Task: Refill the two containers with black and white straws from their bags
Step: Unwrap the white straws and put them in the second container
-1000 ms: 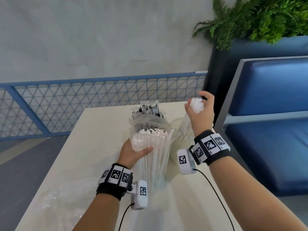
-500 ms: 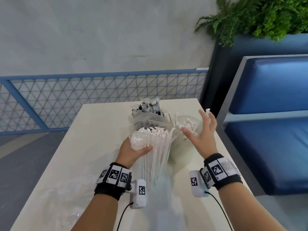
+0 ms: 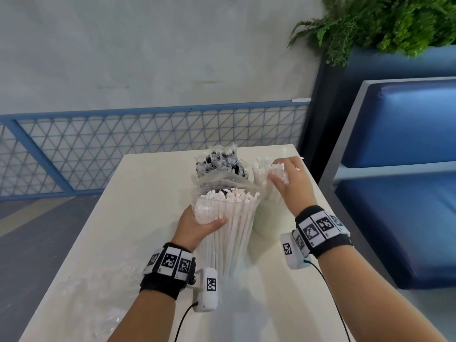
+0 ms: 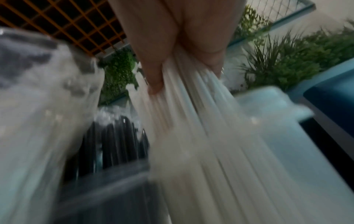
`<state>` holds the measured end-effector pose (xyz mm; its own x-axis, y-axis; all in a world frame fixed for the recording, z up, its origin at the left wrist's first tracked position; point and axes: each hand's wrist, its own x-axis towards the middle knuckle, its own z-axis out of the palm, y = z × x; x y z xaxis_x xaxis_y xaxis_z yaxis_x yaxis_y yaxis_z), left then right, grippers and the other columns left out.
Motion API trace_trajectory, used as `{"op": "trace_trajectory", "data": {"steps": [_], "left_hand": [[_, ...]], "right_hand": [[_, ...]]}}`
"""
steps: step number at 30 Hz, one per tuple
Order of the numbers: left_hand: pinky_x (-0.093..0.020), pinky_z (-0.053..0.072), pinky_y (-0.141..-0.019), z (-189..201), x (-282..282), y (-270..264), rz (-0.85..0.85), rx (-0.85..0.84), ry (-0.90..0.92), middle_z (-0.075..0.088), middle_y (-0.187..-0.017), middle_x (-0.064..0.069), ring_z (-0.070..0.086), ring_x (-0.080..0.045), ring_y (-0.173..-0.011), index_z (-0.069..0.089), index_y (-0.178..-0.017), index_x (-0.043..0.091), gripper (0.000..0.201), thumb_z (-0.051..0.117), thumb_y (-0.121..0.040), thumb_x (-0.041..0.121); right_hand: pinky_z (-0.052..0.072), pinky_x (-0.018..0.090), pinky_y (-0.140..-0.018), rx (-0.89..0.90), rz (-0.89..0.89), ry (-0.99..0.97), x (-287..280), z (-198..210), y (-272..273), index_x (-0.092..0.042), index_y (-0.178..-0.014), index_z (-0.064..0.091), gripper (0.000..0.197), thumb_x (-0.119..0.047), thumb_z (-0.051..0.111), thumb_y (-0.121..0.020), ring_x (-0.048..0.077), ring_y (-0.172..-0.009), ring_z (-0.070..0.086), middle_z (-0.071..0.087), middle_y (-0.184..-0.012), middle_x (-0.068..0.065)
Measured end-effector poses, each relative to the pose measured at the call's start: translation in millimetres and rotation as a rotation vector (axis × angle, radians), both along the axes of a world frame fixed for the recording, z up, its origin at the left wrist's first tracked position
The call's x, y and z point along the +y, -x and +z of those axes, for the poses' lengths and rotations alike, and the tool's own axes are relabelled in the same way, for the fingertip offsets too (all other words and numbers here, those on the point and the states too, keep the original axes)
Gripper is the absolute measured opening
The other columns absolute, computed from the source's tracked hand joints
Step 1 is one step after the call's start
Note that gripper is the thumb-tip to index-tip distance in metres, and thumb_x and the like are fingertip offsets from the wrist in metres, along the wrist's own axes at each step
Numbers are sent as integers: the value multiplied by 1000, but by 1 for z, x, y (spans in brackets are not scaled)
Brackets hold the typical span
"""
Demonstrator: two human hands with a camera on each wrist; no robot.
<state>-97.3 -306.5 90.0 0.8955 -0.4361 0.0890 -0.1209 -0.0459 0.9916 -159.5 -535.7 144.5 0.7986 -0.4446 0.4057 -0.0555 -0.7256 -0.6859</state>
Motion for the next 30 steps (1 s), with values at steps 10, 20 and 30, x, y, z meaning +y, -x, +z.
{"op": "trace_trajectory", "data": {"steps": [10,20,30], "left_hand": [[-20,53,-80,0,0,1,9,12,24,72,-99,-2,69,-10,-94,64,-106,5,44,80,-65,6],[-18,53,-75,3,4,6,-14,50,64,71,-99,-4,69,-11,-92,62,-108,4,46,79,-65,2],[-25,54,-85,2,7,5,-43,59,34,71,-101,-2,68,-12,-97,61,-110,6,51,81,-63,4]], "right_hand": [[44,13,-78,-363,135,170,63,33,38,-10,-97,65,20,-23,51,-89,2,-82,55,65,-90,-2],[44,13,-84,-285,165,176,82,6,39,-17,-111,55,38,-16,71,-77,5,-89,49,46,-112,-4],[46,31,-89,114,168,338,69,19,33,-22,-117,60,31,-18,61,-87,18,-91,65,70,-103,0]]}}
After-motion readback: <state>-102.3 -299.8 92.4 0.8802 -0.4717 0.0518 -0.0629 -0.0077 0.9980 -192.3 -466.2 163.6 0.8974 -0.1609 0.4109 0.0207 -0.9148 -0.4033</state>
